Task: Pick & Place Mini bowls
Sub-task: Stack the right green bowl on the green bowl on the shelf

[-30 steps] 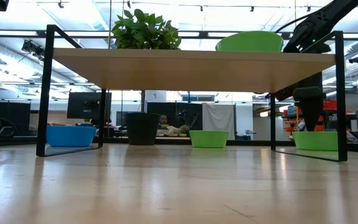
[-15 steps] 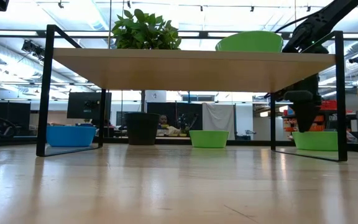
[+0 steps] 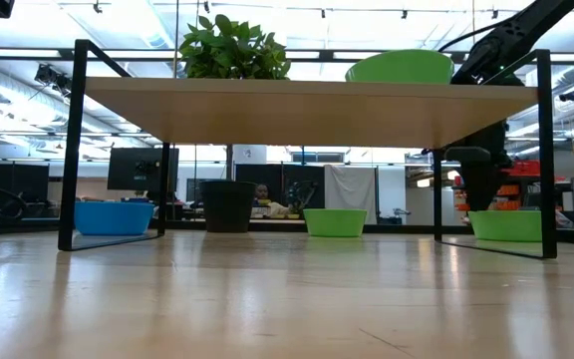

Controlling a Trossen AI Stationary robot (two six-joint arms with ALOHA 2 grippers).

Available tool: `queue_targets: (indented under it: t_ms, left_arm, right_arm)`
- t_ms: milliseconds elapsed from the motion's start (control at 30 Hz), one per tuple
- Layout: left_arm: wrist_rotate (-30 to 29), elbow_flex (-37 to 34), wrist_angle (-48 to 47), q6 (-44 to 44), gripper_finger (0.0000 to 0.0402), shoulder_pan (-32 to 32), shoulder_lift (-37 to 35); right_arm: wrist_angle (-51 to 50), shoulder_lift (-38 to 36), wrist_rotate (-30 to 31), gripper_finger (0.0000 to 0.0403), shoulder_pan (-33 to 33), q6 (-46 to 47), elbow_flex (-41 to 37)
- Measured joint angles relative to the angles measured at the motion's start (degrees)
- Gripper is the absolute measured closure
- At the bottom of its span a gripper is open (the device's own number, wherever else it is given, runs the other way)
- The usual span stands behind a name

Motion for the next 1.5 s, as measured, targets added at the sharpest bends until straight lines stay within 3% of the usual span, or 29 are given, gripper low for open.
queue_targets:
  t_ms: [733, 1067, 1500]
  left_arm:
    - [0.01, 0.0, 0.01, 0.0, 0.0378, 0.0, -0.01]
    - [0.01, -0.01, 0.02, 0.01, 0.0378, -0.01, -0.01]
    - [0.01, 0.0, 0.02, 0.02, 0.0378, 0.0, -0.01]
  right_arm:
    - [0.24, 0.04, -0.18, 0.0193, 0.07, 5.07, -2.25]
    - [0.64, 0.04, -0.19, 0.0219, 0.09, 11.71, -3.22]
    - [1.51, 0.04, -1.65, 0.023, 0.09, 13.29, -3.74]
